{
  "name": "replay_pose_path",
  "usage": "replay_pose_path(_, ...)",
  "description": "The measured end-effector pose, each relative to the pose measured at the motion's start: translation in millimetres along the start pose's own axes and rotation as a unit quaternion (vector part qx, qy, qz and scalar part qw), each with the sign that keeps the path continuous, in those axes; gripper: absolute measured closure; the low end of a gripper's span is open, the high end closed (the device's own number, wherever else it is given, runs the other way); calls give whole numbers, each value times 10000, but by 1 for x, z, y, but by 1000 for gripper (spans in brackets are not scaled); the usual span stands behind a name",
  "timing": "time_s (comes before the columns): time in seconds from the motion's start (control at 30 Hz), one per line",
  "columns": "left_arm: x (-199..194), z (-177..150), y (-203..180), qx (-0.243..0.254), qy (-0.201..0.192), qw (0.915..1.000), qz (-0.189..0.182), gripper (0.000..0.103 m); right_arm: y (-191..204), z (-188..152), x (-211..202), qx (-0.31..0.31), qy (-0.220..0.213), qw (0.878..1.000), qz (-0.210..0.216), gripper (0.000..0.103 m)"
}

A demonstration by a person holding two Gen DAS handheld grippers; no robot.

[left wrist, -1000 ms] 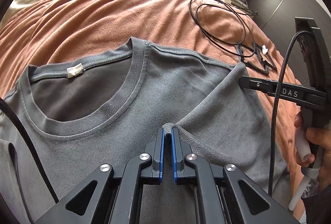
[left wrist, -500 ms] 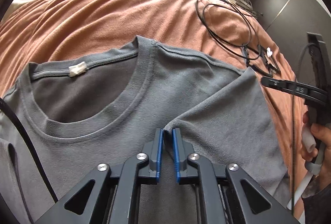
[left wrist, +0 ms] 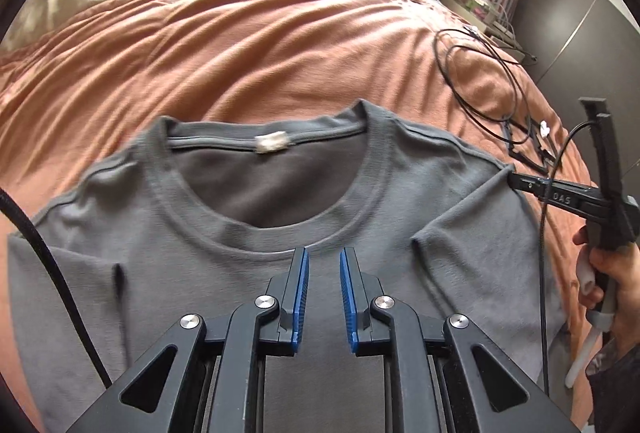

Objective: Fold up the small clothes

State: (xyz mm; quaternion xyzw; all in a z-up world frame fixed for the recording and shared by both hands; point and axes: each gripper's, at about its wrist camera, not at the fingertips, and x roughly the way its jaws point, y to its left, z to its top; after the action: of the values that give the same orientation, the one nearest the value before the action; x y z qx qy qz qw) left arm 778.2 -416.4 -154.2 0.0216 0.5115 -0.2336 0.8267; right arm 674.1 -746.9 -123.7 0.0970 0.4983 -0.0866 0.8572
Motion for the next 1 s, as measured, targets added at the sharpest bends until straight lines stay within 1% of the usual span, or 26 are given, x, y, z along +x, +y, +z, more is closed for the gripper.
replay_pose_path(0.03, -4, -1, 7, -19, -8, 10000, 58, 86, 3, 3, 5, 6, -17, 10000, -47, 87)
replay_pose_path(0.07, -8, -2, 14, -47, -23, 9999, 105, 86, 4, 4, 6, -26, -45, 9999, -155, 84)
replay_pose_path(0.1, -14, -4, 22, -98, -60, 9998, 152, 86, 9, 7, 9, -113, -51, 9991, -394, 72)
replay_pose_path(0.13, -19, -6, 28, -148, -85, 9997, 189, 86, 14, 8, 11, -244, -58, 9968, -761, 54)
replay_pose_path(0.17, -24, -7, 35, -201, -103, 9995, 224, 86, 18, 8, 11, -336, -69, 9950, -938, 49)
replay_pose_path(0.23, -36, -11, 45, -308, -156, 9991, 247, 86, 20, 10, 10, -293, 0, 9954, -916, 48)
replay_pose_path(0.3, -47, -14, 53, -384, -194, 9988, 238, 85, 17, 10, 1, -118, -3, 9969, -773, 48)
replay_pose_path(0.37, -59, -18, 57, -401, -237, 9986, 247, 80, 15, 7, -15, -35, -61, 9980, -634, 48)
replay_pose_path(0.43, -74, -22, 57, -366, -333, 9984, 261, 67, 15, 3, -32, -41, -82, 9986, -514, 48)
replay_pose_path(0.47, -81, -24, 57, -356, -400, 9982, 255, 64, 16, 1, -41, -37, -117, 9989, -457, 48)
replay_pose_path(0.53, -99, -31, 56, -373, -542, 9976, 211, 51, 15, -4, -63, 24, -208, 9993, -301, 48)
replay_pose_path(0.6, -119, -37, 55, -389, -649, 9969, 200, 43, 16, -14, -85, 91, -272, 9995, -115, 48)
replay_pose_path(0.67, -139, -43, 53, -359, -758, 9963, 199, 40, 18, -25, -109, 50, -353, 9994, -50, 48)
replay_pose_path(0.7, -150, -47, 52, -320, -806, 9960, 195, 37, 19, -32, -122, 16, -415, 9991, -31, 47)
replay_pose_path(0.73, -161, -51, 50, -292, -844, 9958, 196, 32, 14, -43, -139, 6, -458, 9989, 12, 36)
replay_pose_path(0.77, -172, -55, 49, -293, -886, 9955, 193, 30, 13, -50, -151, 2, -498, 9988, 41, 28)
replay_pose_path(0.8, -185, -60, 49, -313, -953, 9948, 151, 26, 13, -58, -166, -8, -556, 9984, 51, 18)
replay_pose_path(0.87, -208, -69, 49, -365, -1116, 9930, 109, 22, 13, -76, -192, -45, -650, 9978, 88, 17)
replay_pose_path(0.9, -220, -74, 49, -391, -1203, 9919, 148, 19, 12, -85, -204, -34, -684, 9976, 142, 14)
replay_pose_path(0.93, -232, -79, 48, -410, -1288, 9906, 199, 19, 11, -92, -217, -15, -723, 9972, 175, 9)
replay_pose_path(1.0, -254, -89, 47, -427, -1405, 9888, 250, 16, 9, -109, -240, 15, -842, 9963, 181, 4)
